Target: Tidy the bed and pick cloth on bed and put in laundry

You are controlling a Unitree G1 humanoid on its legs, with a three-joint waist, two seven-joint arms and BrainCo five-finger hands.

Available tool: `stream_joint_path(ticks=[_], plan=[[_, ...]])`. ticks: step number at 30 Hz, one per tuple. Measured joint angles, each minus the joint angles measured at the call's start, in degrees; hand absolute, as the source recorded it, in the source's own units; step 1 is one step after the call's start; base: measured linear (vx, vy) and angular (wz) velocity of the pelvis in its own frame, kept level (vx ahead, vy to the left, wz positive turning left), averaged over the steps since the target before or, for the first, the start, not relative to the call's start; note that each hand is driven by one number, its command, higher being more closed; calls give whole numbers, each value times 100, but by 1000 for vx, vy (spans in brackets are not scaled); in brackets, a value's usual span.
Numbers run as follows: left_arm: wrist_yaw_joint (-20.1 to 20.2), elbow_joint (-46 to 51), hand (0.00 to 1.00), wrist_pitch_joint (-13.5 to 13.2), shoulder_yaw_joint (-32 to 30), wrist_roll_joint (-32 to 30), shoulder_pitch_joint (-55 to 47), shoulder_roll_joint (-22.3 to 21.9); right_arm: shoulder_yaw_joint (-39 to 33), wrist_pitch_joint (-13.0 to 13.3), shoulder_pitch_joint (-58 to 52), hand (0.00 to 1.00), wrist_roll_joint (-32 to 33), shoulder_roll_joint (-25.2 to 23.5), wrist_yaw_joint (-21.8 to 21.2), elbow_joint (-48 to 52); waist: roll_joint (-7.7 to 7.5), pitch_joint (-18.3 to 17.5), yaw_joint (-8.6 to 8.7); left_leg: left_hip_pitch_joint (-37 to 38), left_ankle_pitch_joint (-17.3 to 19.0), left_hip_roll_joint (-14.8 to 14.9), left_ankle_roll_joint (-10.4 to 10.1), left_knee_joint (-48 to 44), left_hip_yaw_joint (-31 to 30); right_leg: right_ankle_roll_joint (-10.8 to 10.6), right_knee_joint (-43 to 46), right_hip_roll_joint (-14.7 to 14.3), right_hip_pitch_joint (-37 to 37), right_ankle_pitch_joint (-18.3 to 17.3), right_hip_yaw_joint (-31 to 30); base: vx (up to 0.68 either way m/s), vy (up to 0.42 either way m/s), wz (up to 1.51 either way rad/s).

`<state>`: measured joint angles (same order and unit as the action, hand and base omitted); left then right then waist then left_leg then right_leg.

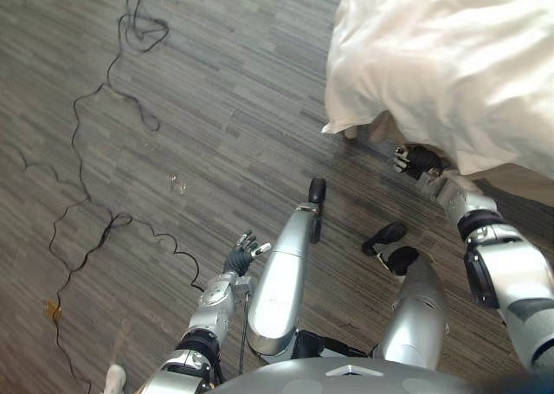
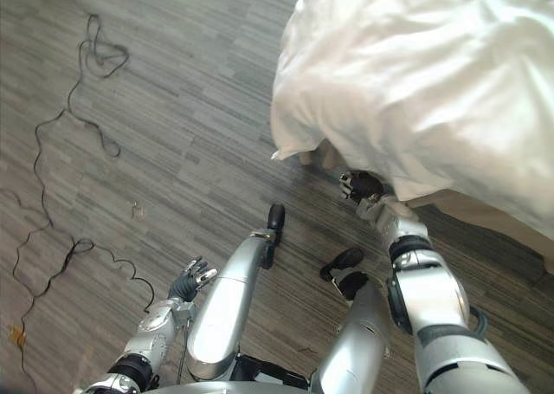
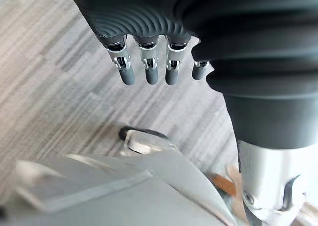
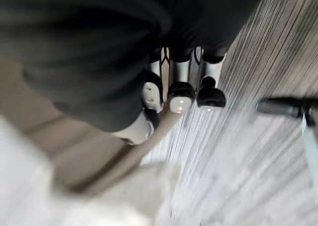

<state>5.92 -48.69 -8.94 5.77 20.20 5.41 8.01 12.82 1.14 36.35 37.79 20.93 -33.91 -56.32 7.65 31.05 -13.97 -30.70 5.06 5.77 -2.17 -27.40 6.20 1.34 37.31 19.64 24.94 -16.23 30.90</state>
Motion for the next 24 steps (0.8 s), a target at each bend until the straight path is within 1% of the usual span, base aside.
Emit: stream_joint_path(ticks=[1, 2, 3, 4, 5, 6, 7, 8, 9, 10, 11, 12, 13, 14, 16, 17, 19, 22, 23, 24], plan=[[-6, 1, 0, 6, -23, -95, -14, 11, 232, 32, -179, 100, 43, -124, -97, 354, -5, -1, 73, 120, 6, 11, -9, 53, 31, -7, -65, -34, -116, 4, -6, 46, -56, -33], [-8, 4, 0, 45, -19, -185, -58, 67, 670, 55, -487, 100, 155, -426, -211, 1018, -50, 2, 185, 351, 23, 54, -36, 157, 91, -16, -192, -114, -305, 15, -28, 34, -49, -30], [-21, 9, 0, 86, -20, -257, -79, 100, 1047, 60, -717, 100, 204, -676, -278, 1551, -74, 3, 240, 504, 40, 102, -64, 258, 131, -19, -318, -205, -452, 37, -38, 37, -59, -39], [-99, 17, 0, 95, -18, -391, -122, 149, 1544, 58, -945, 100, 248, -1026, -363, 2138, -152, -20, 300, 680, 40, 154, -90, 366, 170, -22, -463, -314, -589, 58, -62, 31, -55, -30], [-142, 18, 0, 93, -22, -405, -155, 178, 1807, 49, -1008, 100, 250, -1208, -373, 2381, -209, -36, 339, 763, 32, 184, -114, 433, 194, -22, -522, -358, -657, 65, -65, 60, -72, -28], [-216, 19, 0, 92, -15, -426, -205, 260, 2291, 50, -1062, 100, 262, -1564, -430, 2777, -343, -40, 373, 964, 10, 223, -160, 543, 238, -22, -627, -426, -799, 72, -81, 75, -85, -19], [-271, 17, 0, 101, -16, -557, -238, 316, 2592, 52, -1051, 100, 286, -1860, -468, 3131, -443, -62, 364, 1127, 2, 264, -182, 625, 248, -25, -725, -502, -961, 77, -73, 81, -89, -16], [-296, 19, 0, 102, -12, -619, -253, 338, 2662, 53, -1021, 100, 393, -1980, -477, 3279, -490, -74, 350, 1212, 0, 277, -193, 663, 251, -28, -771, -527, -1047, 80, -68, 78, -82, -5], [-380, 18, 0, 101, -12, -634, -315, 377, 2641, 60, -867, 100, 549, -2179, -494, 3472, -583, -120, 342, 1380, -4, 312, -205, 735, 256, -43, -862, -560, -1221, 88, -45, 81, -71, 1], [-409, 22, 0, 100, -14, -634, -406, 417, 2503, 84, -563, 100, 835, -2268, -498, 3536, -652, -158, 355, 1522, -7, 323, -209, 753, 279, -69, -941, -575, -1397, 103, -23, 89, -47, 1], [-422, 21, 0, 102, -13, -634, -439, 426, 2360, 103, -390, 100, 976, -2274, -487, 3535, -675, -170, 350, 1605, -7, 321, -209, 763, 294, -91, -974, -576, -1482, 116, -24, 63, -3, 1], [-454, 19, 0, 100, -14, -629, -498, 427, 2012, 116, -64, 100, 1276, -2269, -403, 3519, -692, -181, 343, 1731, -7, 309, -209, 785, 311, -133, -1051, -579, -1631, 143, -22, 35, 46, -3], [-452, 18, 0, 95, -15, -627, -550, 421, 1603, 147, 251, 100, 1536, -2269, -297, 3505, -693, -182, 323, 1834, -7, 295, -208, 841, 348, -180, -1119, -578, -1734, 184, -25, 7, 57, -3], [-451, 18, 0, 94, -15, -627, -584, 421, 1399, 178, 412, 100, 1642, -2269, -245, 3498, -694, -182, 313, 1858, -8, 291, -207, 851, 360, -195, -1144, -578, -1756, 204, -29, -14, 71, -10], [-426, 11, 0, 73, -24, -580, -687, 397, 767, 256, 1009, 100, 2008, -2268, 51, 3462, -696, -183, 265, 1888, -22, 282, -184, 865, 426, -229, -1193, -566, -1755, 271, -73, -36, 66, -11], [-404, 9, 0, 73, -14, -575, -695, 397, 659, 272, 1116, 100, 2067, -2268, 137, 3434, -696, -183, 249, 1900, -27, 278, -178, 880, 428, -236, -1201, -566, -1757, 282, -75, -45, 44, -5], [-352, -3, 0, 39, -16, -504, -705, 381, 256, 280, 1486, 100, 2166, -2264, 574, 3187, -695, -183, 189, 1921, -87, 240, -147, 941, 419, -232, -1187, -537, -1757, 297, -67, -57, 26, 4], [-316, -41, 0, -34, -15, -497, -698, 377, -130, 269, 1850, 100, 2156, -2204, 1010, 2774, -677, -193, 181, 1751, -159, 188, -123, 923, 309, -213, -1062, -464, -1620, 281, 15, -80, 14, 21], [-246, -85, 0, -40, -14, -464, -642, 371, -322, 268, 2084, 100, 2143, -2064, 1237, 2559, -667, -198, 153, 1534, -219, 135, -105, 907, 261, -190, -909, -381, -1382, 245, 35, -118, 20, 32], [-194, -172, 0, -32, 10, -336, -496, 345, -521, 275, 2351, 100, 2124, -1877, 1408, 2274, -620, -203, 94, 1245, -299, 77, -73, 887, 223, -156, -738, -281, -1082, 221, 72, -153, 23, 33]])
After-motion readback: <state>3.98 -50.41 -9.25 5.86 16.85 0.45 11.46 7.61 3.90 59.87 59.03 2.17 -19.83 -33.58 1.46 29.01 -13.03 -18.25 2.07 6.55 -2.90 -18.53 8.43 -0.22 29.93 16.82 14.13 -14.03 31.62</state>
